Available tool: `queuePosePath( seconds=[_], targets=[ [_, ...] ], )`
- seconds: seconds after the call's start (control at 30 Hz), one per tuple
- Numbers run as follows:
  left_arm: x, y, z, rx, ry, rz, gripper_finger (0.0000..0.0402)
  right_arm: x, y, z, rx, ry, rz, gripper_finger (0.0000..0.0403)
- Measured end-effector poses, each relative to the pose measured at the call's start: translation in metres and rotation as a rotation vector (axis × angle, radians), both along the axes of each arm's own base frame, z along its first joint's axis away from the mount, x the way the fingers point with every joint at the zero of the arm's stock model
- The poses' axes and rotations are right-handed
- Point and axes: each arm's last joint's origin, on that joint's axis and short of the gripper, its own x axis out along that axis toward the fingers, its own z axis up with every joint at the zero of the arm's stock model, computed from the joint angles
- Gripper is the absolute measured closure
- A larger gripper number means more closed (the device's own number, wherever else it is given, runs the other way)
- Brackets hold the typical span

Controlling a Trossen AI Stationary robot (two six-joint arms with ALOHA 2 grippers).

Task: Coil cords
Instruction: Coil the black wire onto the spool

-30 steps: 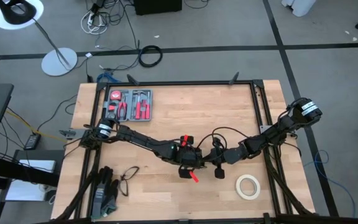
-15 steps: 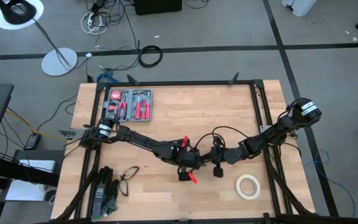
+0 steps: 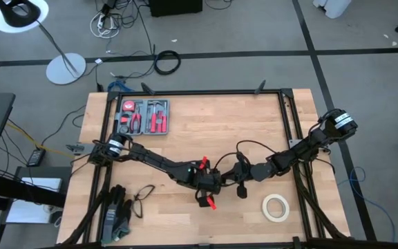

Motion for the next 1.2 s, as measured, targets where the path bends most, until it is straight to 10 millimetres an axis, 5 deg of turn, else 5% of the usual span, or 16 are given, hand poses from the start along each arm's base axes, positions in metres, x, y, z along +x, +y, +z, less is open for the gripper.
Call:
queuePosePath(
  seconds=[0.27,0.6,0.93,1.2],
  targets=[
    [-0.001,-0.007,0.001,0.008,-0.018,-0.03,0.0394,0.001,0.001,0.005,0.015,-0.045,-0.01,0.0403],
    [-0.001,-0.007,-0.014,0.005,-0.108,0.01,0.0344,-0.001,0.002,0.005,0.05,-0.021,-0.025,0.0403],
    [0.009,0.001,-0.009,0.055,-0.214,0.05,0.036,-0.012,-0.002,0.022,0.031,-0.027,-0.08,0.0403],
    [0.024,0.004,-0.023,0.002,-0.303,0.073,0.0364,-0.018,-0.006,0.029,0.047,-0.026,-0.131,0.0403]
  ],
)
